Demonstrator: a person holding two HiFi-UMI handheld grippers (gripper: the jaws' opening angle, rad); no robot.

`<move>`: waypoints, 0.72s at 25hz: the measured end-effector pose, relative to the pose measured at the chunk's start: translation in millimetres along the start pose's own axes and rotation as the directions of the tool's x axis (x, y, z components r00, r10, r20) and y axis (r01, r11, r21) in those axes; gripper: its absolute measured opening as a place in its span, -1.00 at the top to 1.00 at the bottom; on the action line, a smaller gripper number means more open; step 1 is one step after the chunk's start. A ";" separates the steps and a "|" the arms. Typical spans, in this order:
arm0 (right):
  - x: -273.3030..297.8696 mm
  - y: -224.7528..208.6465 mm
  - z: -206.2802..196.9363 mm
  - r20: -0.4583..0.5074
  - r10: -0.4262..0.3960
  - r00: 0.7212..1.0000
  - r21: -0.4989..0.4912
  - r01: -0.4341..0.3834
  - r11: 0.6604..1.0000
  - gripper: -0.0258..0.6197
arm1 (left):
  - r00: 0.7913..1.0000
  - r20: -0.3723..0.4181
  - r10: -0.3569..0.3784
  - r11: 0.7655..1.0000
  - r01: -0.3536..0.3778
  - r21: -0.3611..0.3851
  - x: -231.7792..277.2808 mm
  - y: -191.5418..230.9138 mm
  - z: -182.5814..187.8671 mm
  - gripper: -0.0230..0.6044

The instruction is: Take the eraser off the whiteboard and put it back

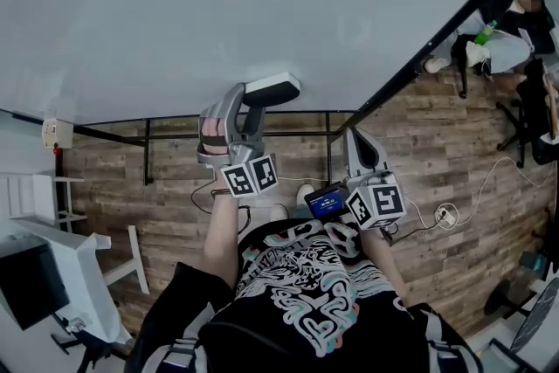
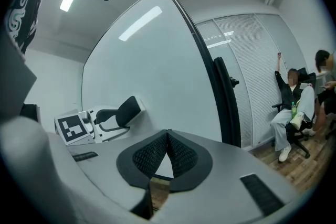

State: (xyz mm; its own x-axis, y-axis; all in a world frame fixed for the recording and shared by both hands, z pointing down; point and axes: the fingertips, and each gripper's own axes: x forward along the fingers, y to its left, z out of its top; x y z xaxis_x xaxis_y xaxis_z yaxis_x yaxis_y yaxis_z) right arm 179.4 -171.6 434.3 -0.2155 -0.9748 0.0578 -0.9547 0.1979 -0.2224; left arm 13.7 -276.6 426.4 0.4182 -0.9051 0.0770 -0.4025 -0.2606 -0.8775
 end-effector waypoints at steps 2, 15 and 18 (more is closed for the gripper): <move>0.0 -0.5 -0.8 -0.001 -0.001 1.000 0.000 0.001 1.000 0.85 | 1.000 -0.001 0.003 1.000 -0.003 0.000 -0.2 -0.3 -0.3 0.04; 1.9 -3.3 -1.1 -0.009 -0.005 1.000 -0.003 0.005 1.000 0.85 | 1.000 0.001 0.004 1.000 -0.004 -0.020 4.3 -1.2 -1.7 0.03; 2.9 -2.4 -1.3 -0.011 -0.003 1.000 -0.003 0.003 1.000 0.85 | 1.000 0.002 0.004 1.000 -0.004 -0.022 5.2 -1.8 -1.7 0.03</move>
State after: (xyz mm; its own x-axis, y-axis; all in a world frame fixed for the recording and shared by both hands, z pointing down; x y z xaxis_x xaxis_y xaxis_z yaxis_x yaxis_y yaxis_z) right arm 180.7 -174.8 436.4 -0.2144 -0.9743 0.0690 -0.9561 0.1949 -0.2188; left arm 15.2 -281.4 429.3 0.4184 -0.9054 0.0723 -0.4219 -0.2643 -0.8672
